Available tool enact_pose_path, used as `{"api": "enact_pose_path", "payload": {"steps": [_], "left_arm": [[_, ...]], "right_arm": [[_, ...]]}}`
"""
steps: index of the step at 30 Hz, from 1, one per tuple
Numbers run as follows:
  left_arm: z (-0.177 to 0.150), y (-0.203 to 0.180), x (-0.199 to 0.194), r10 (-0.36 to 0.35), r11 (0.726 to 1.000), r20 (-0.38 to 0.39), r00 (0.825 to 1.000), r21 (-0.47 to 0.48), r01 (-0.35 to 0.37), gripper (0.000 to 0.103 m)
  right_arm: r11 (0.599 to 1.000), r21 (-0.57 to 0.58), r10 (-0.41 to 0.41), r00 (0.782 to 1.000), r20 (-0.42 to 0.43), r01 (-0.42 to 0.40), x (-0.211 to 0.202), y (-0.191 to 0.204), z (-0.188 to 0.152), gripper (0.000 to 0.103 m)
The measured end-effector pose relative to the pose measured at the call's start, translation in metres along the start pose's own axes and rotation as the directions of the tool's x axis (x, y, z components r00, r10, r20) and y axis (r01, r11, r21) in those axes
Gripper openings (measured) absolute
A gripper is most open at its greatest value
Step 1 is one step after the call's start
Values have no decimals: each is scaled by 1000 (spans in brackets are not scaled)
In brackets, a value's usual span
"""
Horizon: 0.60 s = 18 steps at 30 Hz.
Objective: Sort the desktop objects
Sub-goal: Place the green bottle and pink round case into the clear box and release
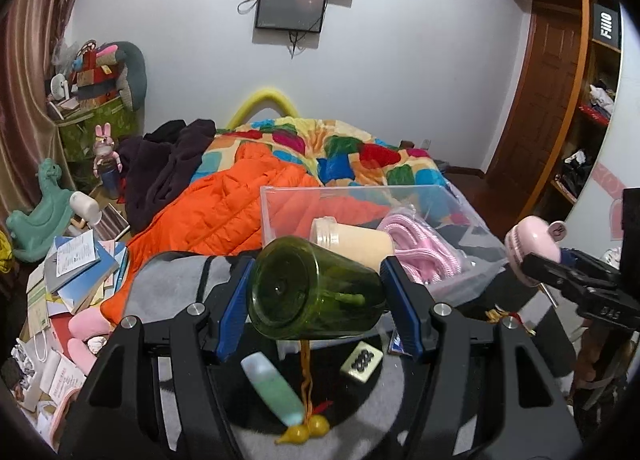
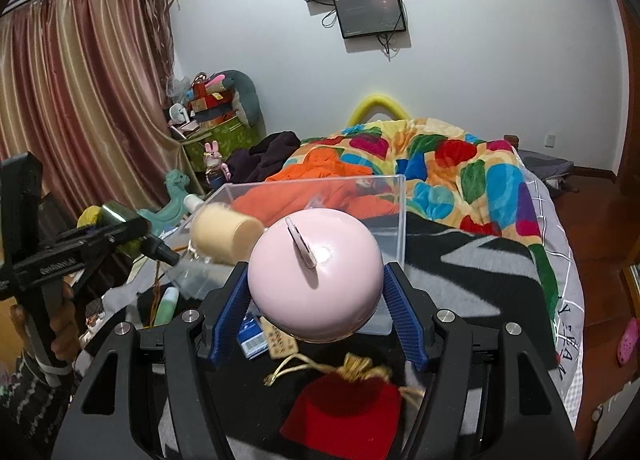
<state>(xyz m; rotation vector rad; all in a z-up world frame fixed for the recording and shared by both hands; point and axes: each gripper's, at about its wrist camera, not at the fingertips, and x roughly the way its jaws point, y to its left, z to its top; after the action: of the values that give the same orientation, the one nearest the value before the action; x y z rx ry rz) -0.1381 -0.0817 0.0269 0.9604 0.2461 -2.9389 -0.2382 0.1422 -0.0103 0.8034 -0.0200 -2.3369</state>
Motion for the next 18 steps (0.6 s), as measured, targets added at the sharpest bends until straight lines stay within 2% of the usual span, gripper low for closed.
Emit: {"api": "enact_pose_path", "payload": {"steps": [5,11,15,18], "left_arm": [[2,7,28,3,1000,-54,999,-22,-4,63],[-1,5,40,-2,1000,-68,998,-17,1,63],[-5,-7,43,39,998,-57,998,44,-36,63],[-9,-16,45,6,997,-75,997,74,-1,61]], "right_arm": [[999,-13,-35,999,7,35,11,-10,11,62],[998,-19,-54,998,-28,54,32,-16,19,62],[998,-35,-50,997,-57,48,45,-13,18,62],[998,-44,-51,996,-80,48,54,-11,18,62]]}}
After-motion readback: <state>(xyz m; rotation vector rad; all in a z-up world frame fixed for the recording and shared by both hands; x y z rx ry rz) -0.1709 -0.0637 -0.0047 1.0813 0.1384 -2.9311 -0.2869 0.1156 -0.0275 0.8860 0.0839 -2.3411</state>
